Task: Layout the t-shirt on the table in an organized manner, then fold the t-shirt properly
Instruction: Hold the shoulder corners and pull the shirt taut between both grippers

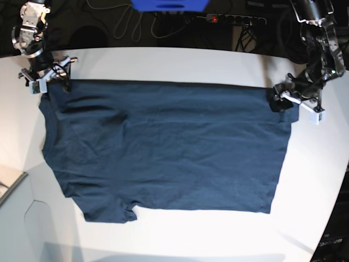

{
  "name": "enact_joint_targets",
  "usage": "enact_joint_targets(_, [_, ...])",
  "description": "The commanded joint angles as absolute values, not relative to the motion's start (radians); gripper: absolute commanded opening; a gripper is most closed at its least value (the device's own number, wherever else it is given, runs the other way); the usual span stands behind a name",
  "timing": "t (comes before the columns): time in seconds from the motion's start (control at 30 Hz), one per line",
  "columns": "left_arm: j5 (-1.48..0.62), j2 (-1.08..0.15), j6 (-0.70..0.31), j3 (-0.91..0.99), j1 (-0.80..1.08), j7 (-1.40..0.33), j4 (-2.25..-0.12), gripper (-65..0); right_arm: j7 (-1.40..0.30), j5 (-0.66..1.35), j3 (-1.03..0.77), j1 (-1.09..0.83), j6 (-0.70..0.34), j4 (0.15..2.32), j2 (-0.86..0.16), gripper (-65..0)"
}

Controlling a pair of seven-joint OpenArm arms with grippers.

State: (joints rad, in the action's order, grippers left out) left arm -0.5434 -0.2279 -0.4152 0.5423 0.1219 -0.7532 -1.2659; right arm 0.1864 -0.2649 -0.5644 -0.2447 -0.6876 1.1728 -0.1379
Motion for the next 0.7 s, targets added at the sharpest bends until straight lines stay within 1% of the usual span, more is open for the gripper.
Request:
enact_joint_targets(0.0, [-0.562, -0.251, -0.418, 0.547, 0.110, -0.731, -1.296, -22.7, 0.209, -0.249, -0.568, -0.246, -0.698, 1.185, -0.151, -25.0])
enact_joint_targets(0.6, [-0.561, -0.251, -0.418, 0.547, 0.085, -0.720, -1.283, -23.1, 0.209, -0.251, -0.570, -0.251, -0.698, 1.185, -0.150, -25.0])
enact_joint_targets(0.67, [-0.556, -0.251, -0.418, 0.547, 0.079, -0.720, -1.282, -26.8, 0.209, -0.251, -0.570, -0.252, -0.698, 1.185, -0.150, -25.0])
